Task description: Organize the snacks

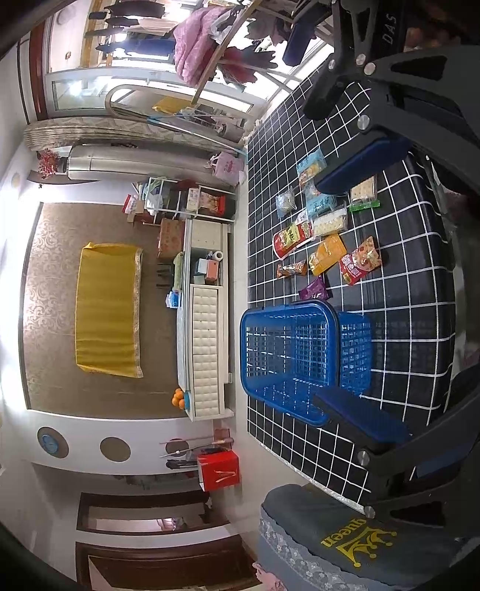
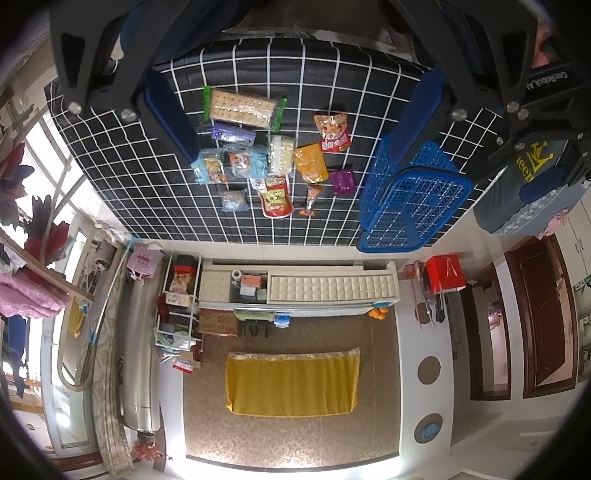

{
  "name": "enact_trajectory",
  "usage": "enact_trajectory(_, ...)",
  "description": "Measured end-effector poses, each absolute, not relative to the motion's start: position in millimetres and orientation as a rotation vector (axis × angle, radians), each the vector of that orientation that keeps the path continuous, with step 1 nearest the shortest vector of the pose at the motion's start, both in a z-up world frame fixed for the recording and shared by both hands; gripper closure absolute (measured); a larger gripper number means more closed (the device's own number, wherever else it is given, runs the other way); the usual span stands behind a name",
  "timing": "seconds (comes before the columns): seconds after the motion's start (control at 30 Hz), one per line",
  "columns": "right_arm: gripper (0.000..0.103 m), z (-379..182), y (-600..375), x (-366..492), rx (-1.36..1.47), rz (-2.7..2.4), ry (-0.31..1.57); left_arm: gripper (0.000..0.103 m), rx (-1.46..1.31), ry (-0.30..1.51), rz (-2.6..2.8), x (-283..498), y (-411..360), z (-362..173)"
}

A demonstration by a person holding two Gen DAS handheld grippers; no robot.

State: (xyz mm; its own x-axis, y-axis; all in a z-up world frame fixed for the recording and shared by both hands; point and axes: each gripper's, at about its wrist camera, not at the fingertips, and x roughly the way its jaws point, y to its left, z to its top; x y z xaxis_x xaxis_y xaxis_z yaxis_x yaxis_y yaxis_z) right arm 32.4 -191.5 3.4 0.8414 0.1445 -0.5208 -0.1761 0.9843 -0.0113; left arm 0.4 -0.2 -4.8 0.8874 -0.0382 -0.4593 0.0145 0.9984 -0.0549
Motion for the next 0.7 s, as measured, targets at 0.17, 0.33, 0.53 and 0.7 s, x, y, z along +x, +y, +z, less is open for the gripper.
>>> enact_trajectory(0.17, 0.0, 3.2, -191.0, 32.5, -0.056, 0.176, 0.55, 0.0, -0.059, 0.483, -0.028, 0.3, 2.0, -5.0)
enact_trajectory(0.33, 0.0, 4.2, -189.9, 32.1, -0.06, 0.177, 0.551, 0.0, -0.05, 0.48, -0.025, -0.3, 1.0, -3.9)
enact_trajectory(0.53, 0.0, 4.0, -188.7, 31.0, -0.059, 0.189, 0.555, 0.0, -0.047, 0.48, -0.028, -1.4, 0.7, -4.8)
enact_trajectory(0.7, 0.0, 4.3, -187.7, 31.6, -0.065, 0.192, 0.556, 0.0, -0.048, 0.48, -0.027, -1.2, -0.5, -4.9)
